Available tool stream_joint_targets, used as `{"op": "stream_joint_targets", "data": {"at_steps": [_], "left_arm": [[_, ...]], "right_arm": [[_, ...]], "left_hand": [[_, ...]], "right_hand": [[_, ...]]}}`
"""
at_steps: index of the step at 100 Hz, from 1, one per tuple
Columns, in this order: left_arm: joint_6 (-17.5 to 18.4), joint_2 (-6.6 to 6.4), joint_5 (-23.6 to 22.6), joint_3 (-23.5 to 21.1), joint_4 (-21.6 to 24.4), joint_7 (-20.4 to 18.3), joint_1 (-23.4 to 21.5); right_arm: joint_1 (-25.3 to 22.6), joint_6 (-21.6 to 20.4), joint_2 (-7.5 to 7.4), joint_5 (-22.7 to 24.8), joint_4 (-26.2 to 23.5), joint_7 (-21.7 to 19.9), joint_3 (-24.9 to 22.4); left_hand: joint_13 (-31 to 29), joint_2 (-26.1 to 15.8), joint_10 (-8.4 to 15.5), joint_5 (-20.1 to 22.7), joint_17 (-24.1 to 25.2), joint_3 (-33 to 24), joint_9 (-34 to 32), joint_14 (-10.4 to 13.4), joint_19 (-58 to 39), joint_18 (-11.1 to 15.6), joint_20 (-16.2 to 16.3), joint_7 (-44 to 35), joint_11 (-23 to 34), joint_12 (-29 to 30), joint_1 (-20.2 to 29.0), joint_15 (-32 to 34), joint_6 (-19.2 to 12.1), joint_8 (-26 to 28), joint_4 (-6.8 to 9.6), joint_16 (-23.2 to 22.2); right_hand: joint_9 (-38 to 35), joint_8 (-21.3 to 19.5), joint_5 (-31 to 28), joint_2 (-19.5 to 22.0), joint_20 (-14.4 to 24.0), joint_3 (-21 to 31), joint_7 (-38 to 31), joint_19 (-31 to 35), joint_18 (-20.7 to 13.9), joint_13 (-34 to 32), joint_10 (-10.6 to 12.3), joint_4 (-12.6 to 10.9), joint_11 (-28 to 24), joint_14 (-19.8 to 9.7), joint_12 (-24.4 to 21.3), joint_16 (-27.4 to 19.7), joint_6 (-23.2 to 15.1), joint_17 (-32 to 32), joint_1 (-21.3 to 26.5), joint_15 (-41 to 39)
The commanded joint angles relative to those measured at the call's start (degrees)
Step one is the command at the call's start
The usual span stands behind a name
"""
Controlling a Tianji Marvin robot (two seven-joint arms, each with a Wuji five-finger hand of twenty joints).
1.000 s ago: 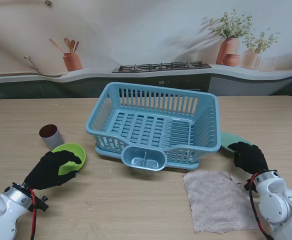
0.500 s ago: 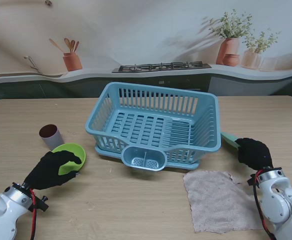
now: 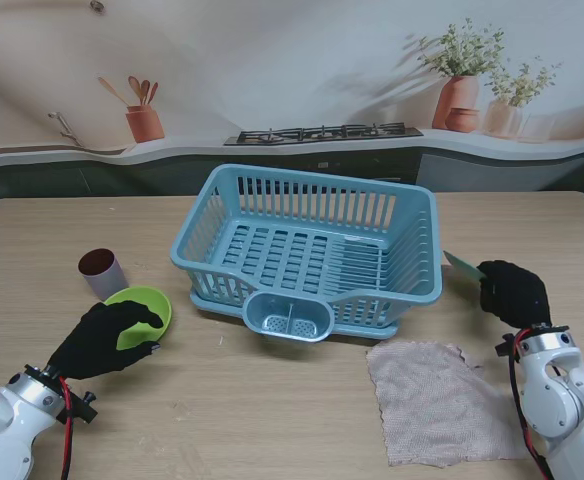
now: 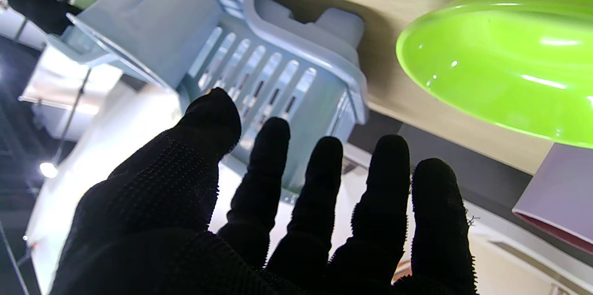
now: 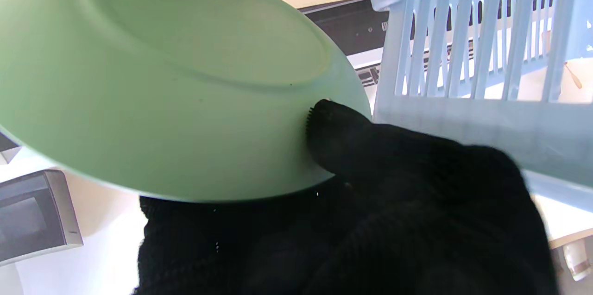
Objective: Clear dishes and wipe the table
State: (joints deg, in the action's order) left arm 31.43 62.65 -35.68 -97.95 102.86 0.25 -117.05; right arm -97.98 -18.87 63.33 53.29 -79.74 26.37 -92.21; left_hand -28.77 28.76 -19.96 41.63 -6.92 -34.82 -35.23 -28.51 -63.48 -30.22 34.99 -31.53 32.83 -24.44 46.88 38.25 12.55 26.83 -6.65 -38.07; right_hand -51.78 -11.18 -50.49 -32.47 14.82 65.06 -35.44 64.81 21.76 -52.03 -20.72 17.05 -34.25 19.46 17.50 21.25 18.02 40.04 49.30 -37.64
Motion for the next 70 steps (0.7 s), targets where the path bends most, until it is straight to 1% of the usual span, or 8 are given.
{"op": "stream_joint_targets", "data": {"at_steps": [1, 45, 70], "left_arm": [[0.02, 0.19, 0.19, 0.02, 0.23, -0.49, -0.18], [0.06, 0.24, -0.01, -0.09, 0.26, -0.19, -0.35], [0.15, 0.29, -0.27, -0.17, 0.25, 0.1, -0.52]], "right_arm": [[0.63, -0.83, 0.21, 0.13, -0.59, 0.07, -0.37], [2.39, -5.83, 0.24, 0.68, -3.4, 0.21, -2.23], [2.92, -7.94, 0.41, -0.08, -5.65, -0.82, -2.96]], "left_hand": [[1.06, -1.82, 1.93, -0.87, 0.91, 0.97, 0.86, 1.22, 1.71, 0.88, -1.39, 0.46, -0.61, 1.07, 2.52, -0.33, -1.17, -0.16, -0.96, 0.18], [1.05, -2.13, 1.94, -0.84, 0.92, 1.49, 0.86, 1.27, 1.7, 0.95, -1.41, 0.54, -0.63, 1.08, 2.72, -0.35, -1.2, -0.12, -0.86, 0.18], [1.04, -2.25, 1.9, -0.79, 0.97, 1.73, 0.86, 1.25, 1.74, 0.91, -1.43, 0.57, -0.64, 1.09, 2.77, -0.38, -1.18, -0.13, -0.82, 0.18]], "right_hand": [[-1.1, 0.08, -5.19, 2.32, 1.03, 6.39, -5.27, 7.76, 0.39, -1.14, -0.72, -1.45, -1.26, 3.6, 0.79, 0.84, -3.0, 3.73, 7.54, -1.33], [-1.5, 0.52, -5.31, 2.14, 0.2, 6.56, -5.88, 8.11, 0.69, -1.63, -0.73, -1.35, -1.47, 3.53, 0.76, 0.88, -3.04, 3.93, 7.51, -1.32], [-1.58, 0.67, -5.32, 2.1, -0.05, 6.55, -6.05, 8.28, 0.66, -1.78, -0.66, -1.34, -1.5, 3.49, 0.74, 0.9, -3.06, 3.99, 7.52, -1.32]]}}
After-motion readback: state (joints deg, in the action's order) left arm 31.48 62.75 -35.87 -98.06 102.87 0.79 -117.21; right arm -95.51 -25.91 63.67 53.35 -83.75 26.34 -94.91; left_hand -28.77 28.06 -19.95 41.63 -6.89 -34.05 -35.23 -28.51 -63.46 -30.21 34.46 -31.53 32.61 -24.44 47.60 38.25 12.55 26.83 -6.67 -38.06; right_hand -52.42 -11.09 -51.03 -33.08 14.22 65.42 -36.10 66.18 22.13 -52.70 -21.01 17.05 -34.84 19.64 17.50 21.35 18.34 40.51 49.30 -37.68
